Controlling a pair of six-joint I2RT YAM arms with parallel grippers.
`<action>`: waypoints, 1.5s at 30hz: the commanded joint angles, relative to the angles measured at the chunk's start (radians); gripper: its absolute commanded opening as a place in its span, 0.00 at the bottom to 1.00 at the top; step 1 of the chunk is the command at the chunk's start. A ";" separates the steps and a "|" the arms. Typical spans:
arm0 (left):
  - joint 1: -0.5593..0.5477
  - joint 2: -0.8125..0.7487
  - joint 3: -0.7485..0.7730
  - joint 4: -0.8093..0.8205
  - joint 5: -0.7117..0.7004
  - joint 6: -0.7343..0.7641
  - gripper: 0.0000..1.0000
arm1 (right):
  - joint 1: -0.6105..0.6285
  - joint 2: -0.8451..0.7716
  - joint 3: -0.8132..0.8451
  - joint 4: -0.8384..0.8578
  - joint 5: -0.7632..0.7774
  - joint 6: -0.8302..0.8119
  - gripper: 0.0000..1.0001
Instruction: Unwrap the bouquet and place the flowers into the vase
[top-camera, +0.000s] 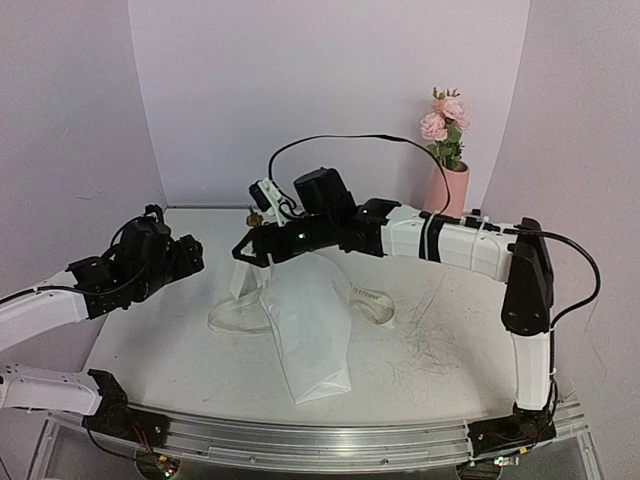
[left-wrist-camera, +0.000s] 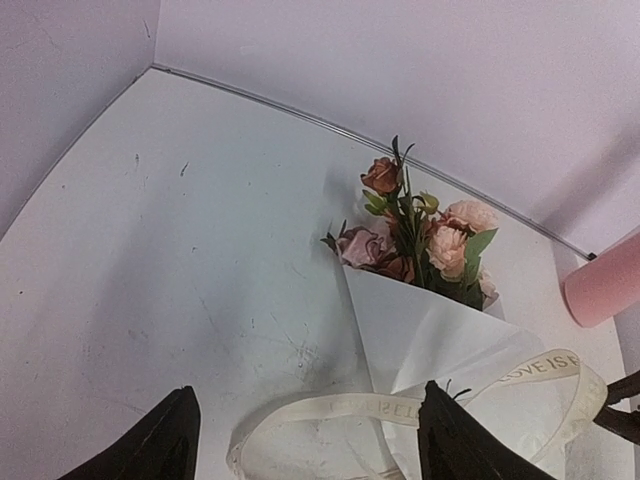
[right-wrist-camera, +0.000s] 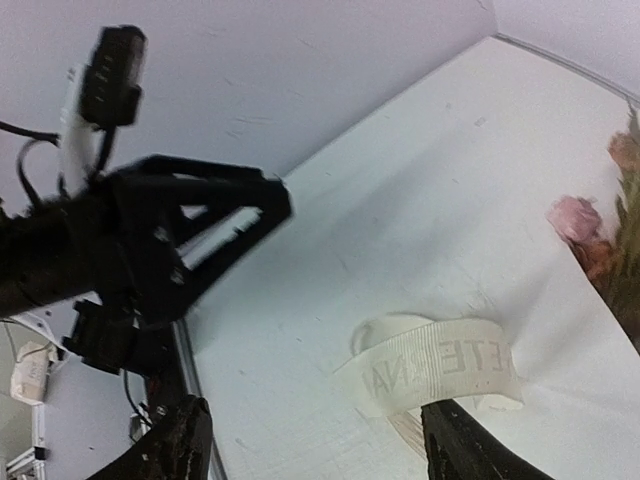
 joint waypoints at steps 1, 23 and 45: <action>0.001 0.059 0.060 -0.022 0.055 0.044 0.74 | -0.030 -0.164 -0.194 -0.021 0.190 -0.024 0.75; -0.065 0.337 0.199 0.143 0.391 0.183 0.72 | -0.164 -0.408 -0.675 -0.057 0.302 0.129 0.82; -0.066 0.164 0.169 0.107 0.181 0.144 0.73 | -0.142 -0.303 -0.773 0.010 0.287 0.231 0.00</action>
